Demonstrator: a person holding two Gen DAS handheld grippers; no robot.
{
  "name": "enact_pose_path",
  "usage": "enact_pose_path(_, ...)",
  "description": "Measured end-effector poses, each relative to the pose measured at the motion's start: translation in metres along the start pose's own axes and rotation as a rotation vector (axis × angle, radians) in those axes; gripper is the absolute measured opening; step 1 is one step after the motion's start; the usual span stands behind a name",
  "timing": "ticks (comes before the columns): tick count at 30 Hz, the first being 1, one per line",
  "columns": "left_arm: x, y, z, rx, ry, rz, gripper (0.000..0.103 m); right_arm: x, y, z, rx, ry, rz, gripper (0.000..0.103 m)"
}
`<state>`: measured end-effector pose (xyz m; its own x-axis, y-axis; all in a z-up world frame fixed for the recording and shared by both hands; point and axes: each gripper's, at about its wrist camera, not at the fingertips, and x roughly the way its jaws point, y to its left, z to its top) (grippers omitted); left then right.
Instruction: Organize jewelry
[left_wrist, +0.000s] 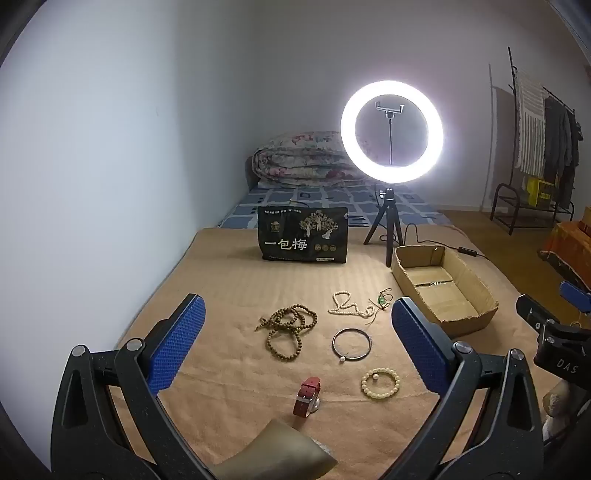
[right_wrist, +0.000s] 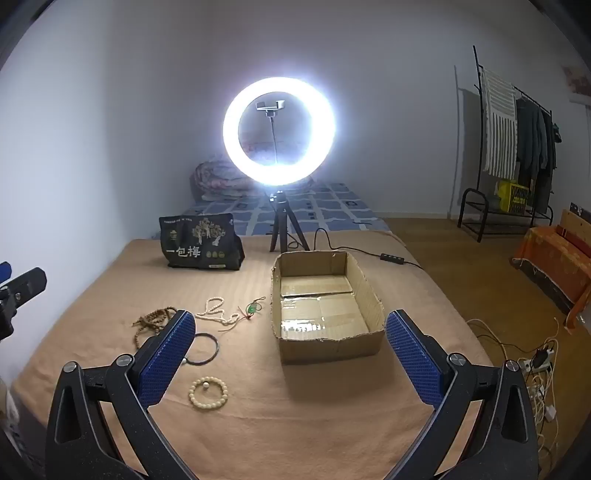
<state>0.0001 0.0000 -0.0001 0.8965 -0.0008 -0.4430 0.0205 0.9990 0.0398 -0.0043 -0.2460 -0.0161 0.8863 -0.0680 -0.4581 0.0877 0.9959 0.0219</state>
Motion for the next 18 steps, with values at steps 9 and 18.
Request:
enact_pose_path(9, 0.0030, -0.0006, -0.0008, -0.014, 0.013, -0.010, 0.103, -0.0005, -0.0001, -0.0001, 0.004, 0.006, 0.003, 0.103)
enact_pose_path(18, 0.0008, 0.0008, 0.0006, -0.014, 0.007, -0.012, 0.103, -0.0005, -0.0012, -0.0004, -0.004, 0.001, 0.007, 0.103)
